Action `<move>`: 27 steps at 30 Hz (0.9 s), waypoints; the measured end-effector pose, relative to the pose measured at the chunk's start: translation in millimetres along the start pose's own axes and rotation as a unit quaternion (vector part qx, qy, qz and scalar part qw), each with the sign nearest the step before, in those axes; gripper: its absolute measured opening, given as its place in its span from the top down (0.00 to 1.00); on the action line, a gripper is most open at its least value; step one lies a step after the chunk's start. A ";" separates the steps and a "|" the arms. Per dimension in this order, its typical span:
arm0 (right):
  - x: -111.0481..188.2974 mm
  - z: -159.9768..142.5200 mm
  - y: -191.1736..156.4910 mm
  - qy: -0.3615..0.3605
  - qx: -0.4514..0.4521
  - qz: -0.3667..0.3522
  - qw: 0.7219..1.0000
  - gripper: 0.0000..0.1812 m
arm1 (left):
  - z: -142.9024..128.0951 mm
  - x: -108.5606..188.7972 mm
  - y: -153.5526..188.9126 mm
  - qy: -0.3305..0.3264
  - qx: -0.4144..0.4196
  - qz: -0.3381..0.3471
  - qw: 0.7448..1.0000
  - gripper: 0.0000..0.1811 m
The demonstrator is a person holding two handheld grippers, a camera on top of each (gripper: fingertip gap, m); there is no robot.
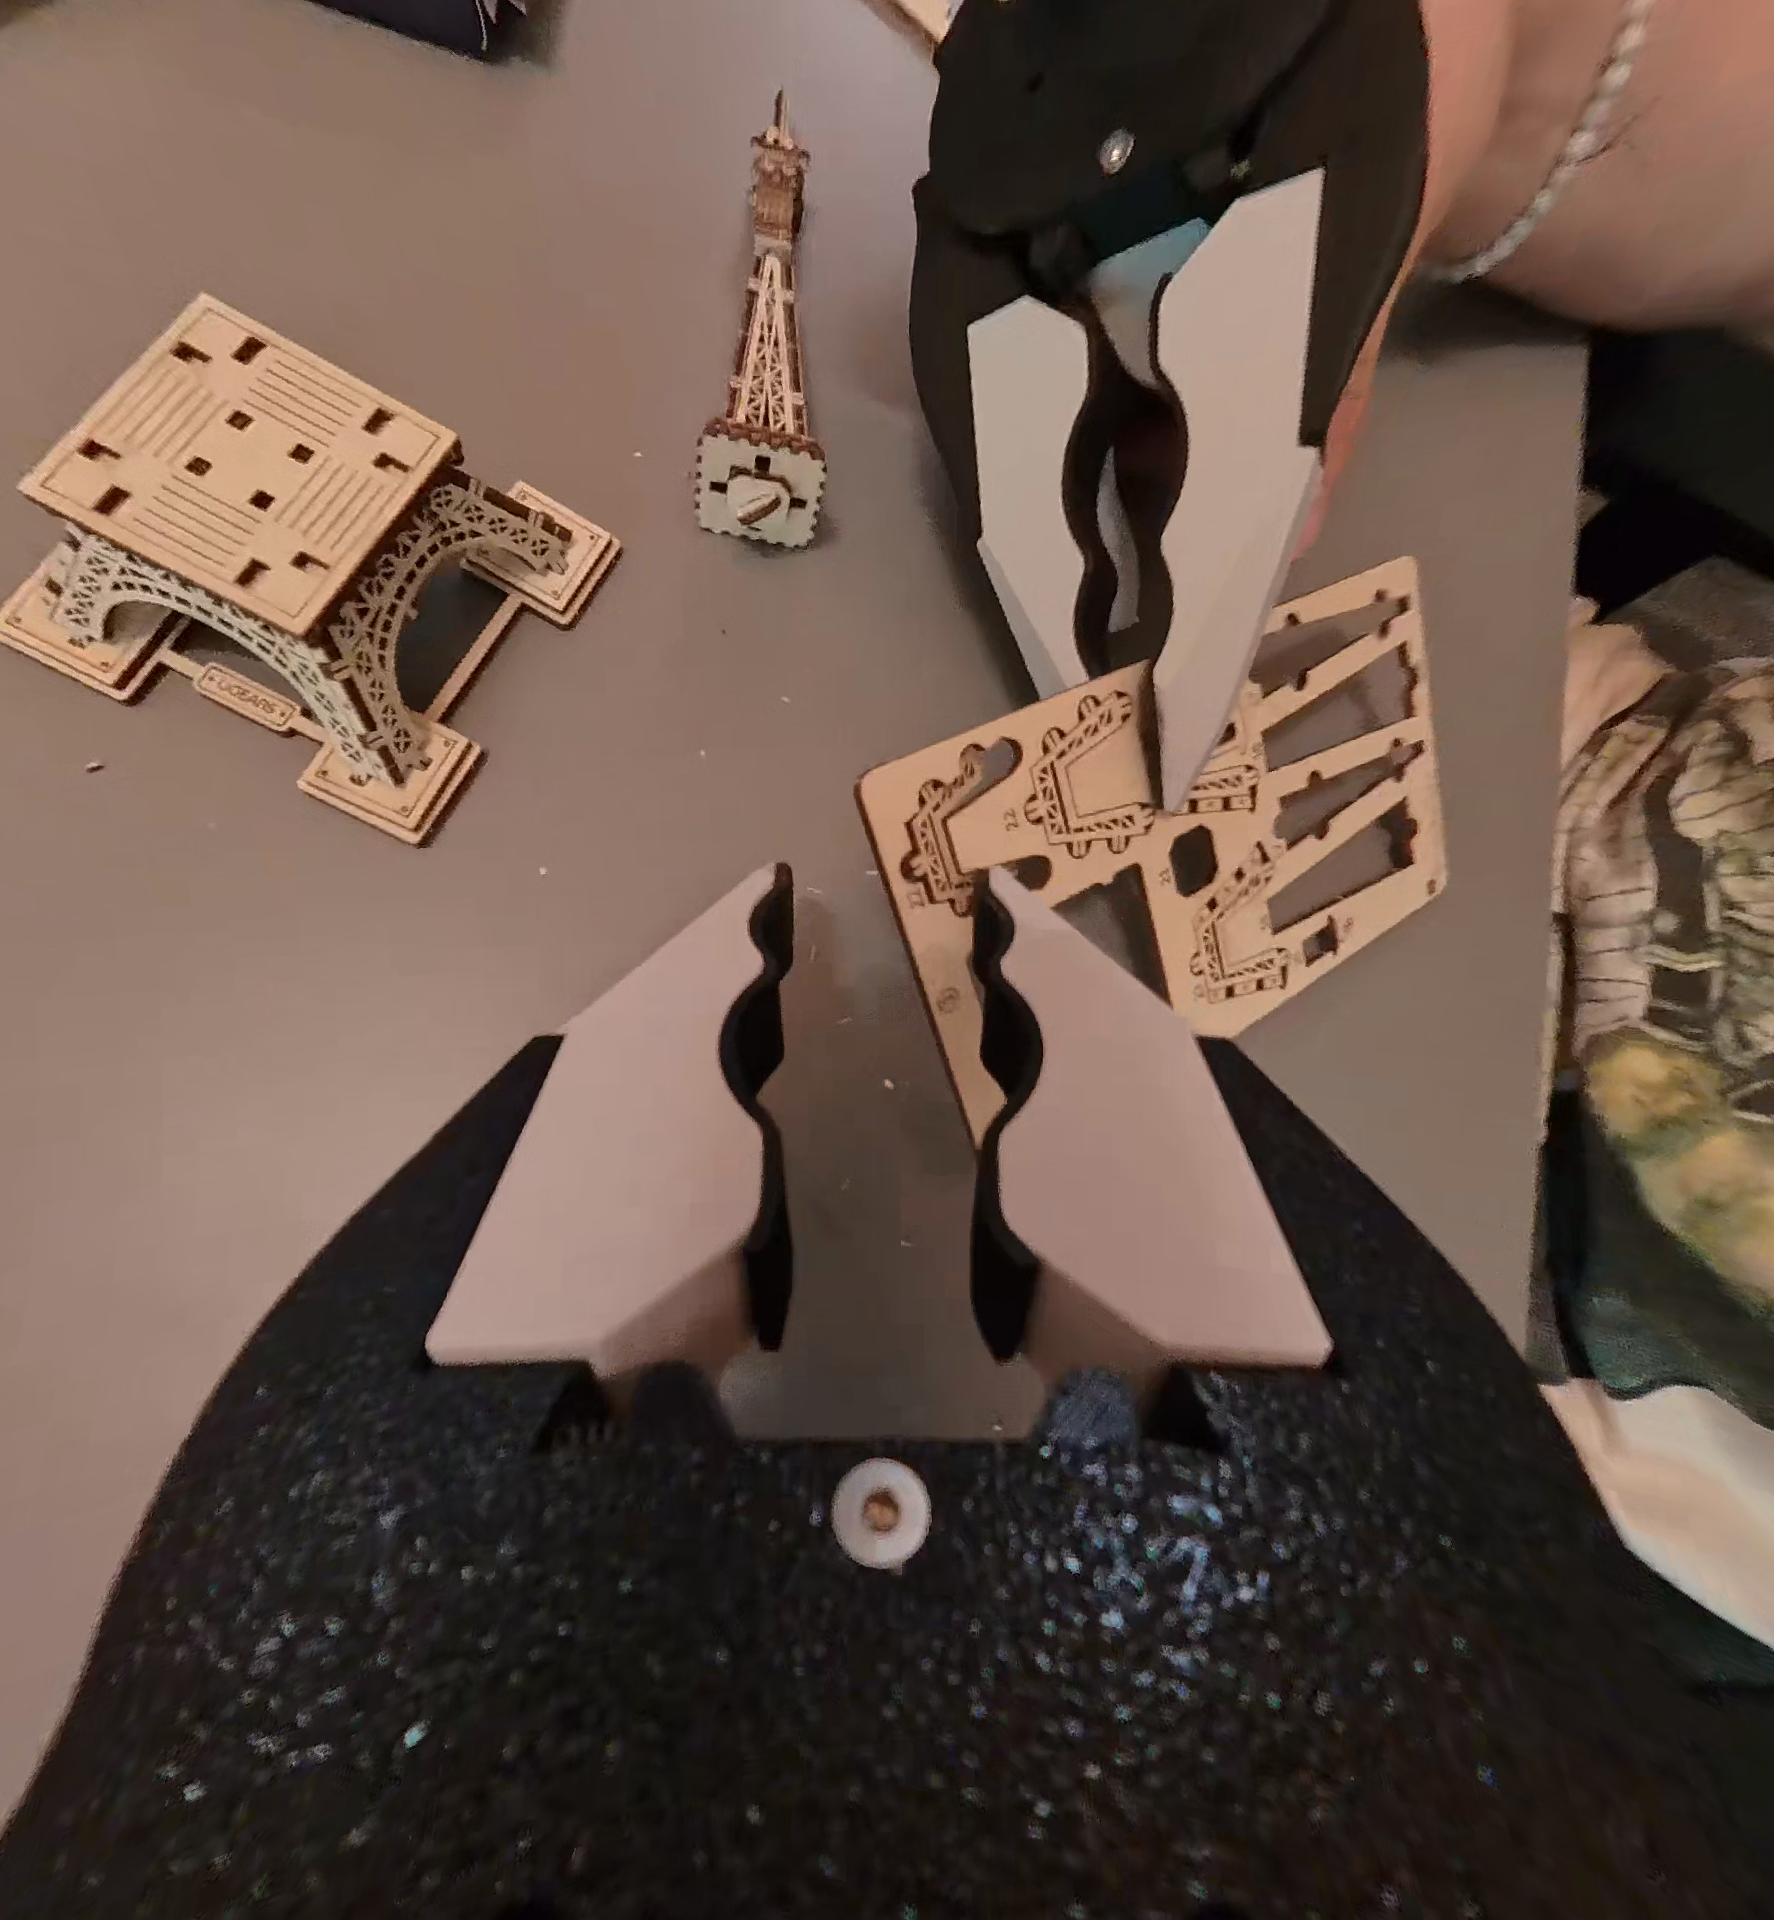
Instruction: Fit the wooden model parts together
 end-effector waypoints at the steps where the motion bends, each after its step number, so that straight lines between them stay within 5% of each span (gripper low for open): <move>1: -0.1 -0.1 0.6 -0.001 0.000 -0.004 1.000 0.96 | 0.1 -1.8 0.2 -0.011 -0.011 0.009 1.000 0.83; 9: -2.0 -1.5 5.9 -0.010 -0.011 -0.026 1.000 0.96 | 9.6 -4.2 10.8 -0.076 -0.173 0.159 0.969 0.79; 11: -1.7 -1.2 4.5 -0.008 -0.010 -0.017 1.000 0.96 | 12.8 4.8 13.6 -0.026 -0.110 0.111 0.987 0.78; 14: -0.8 -0.6 -0.7 -0.004 -0.002 0.009 1.000 0.97 | 11.8 14.8 14.9 0.048 0.055 -0.057 0.996 0.85; 20: -1.1 -1.5 -7.3 -0.008 0.017 0.032 0.999 0.96 | 0.1 13.3 -1.6 0.091 0.158 -0.124 0.975 0.92; 22: 1.5 0.5 -9.8 0.005 0.023 0.043 0.999 0.97 | -2.4 15.0 -13.5 0.121 0.180 -0.091 0.972 0.81; 27: 1.9 1.3 -8.8 0.009 0.017 0.044 0.999 0.97 | -8.6 14.1 3.6 0.136 0.188 -0.179 0.956 0.94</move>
Point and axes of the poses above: each gripper's, where its closed fingertips meet, x back along the fingers, z out of its top, y = z × x across the jaws, the point moved 7 cm from there along x, back along the fingers, and after that the axes turned 11 degrees about y, right-handed, at the moved point
